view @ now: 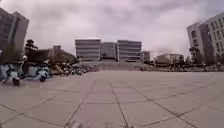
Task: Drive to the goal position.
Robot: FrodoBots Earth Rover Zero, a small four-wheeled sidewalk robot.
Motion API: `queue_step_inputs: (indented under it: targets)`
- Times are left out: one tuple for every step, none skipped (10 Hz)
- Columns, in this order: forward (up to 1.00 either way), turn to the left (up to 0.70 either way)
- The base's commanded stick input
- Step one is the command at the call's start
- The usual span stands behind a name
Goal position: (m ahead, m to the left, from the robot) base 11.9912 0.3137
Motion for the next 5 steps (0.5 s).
queue_step_inputs:
  targets:
    - [0.70, 0.00]
    - [0.70, 0.00]
    - [0.70, 0.02]
    - [0.70, 0.04]
    - [0.70, 0.05]
